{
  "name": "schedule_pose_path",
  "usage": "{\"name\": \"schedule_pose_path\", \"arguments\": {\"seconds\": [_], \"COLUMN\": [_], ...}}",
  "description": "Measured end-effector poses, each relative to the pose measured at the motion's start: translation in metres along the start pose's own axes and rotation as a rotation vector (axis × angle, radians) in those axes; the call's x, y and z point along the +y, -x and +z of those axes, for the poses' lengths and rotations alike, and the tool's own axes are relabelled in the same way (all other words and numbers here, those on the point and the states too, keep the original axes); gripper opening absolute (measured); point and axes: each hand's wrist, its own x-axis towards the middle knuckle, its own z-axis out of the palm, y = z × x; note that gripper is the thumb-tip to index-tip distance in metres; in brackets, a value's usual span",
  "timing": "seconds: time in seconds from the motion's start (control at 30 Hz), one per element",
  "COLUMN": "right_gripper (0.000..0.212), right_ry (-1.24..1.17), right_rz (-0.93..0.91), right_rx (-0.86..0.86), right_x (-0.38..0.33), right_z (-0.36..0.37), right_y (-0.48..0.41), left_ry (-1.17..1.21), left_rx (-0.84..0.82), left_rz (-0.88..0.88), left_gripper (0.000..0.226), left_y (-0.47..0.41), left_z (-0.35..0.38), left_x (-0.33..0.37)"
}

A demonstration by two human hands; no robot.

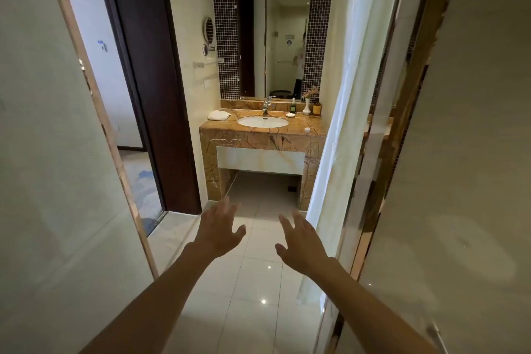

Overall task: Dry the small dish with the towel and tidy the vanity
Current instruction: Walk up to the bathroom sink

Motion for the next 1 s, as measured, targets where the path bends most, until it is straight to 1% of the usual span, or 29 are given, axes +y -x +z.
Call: {"name": "schedule_pose_path", "arguments": {"seconds": [0.17, 0.43, 0.67, 0.73, 0.87, 1.0], "right_gripper": [0.071, 0.070, 0.065, 0.064, 0.064, 0.063], "right_ry": [0.008, 0.035, 0.052, 0.066, 0.059, 0.078], "right_rz": [0.001, -0.031, -0.049, -0.059, -0.059, -0.061], "right_rx": [-0.016, -0.050, -0.031, -0.043, -0.009, -0.025], "right_x": [0.015, 0.025, 0.022, 0.020, 0.019, 0.027], "right_z": [0.008, 0.030, 0.045, 0.046, 0.045, 0.046], "right_y": [-0.018, -0.082, -0.171, -0.199, -0.256, -0.303], "left_ry": [-0.025, -0.061, -0.049, -0.039, -0.032, -0.025], "left_rx": [0.065, 0.064, 0.005, -0.023, -0.060, -0.086], "left_rz": [0.006, -0.042, -0.040, -0.045, -0.054, -0.072], "left_gripper": [0.055, 0.059, 0.056, 0.056, 0.059, 0.061], "left_y": [-0.014, -0.060, -0.138, -0.162, -0.207, -0.249], "left_z": [0.007, 0.026, 0.040, 0.041, 0.047, 0.055], "left_x": [0.000, -0.030, -0.071, -0.082, -0.106, -0.121]}}
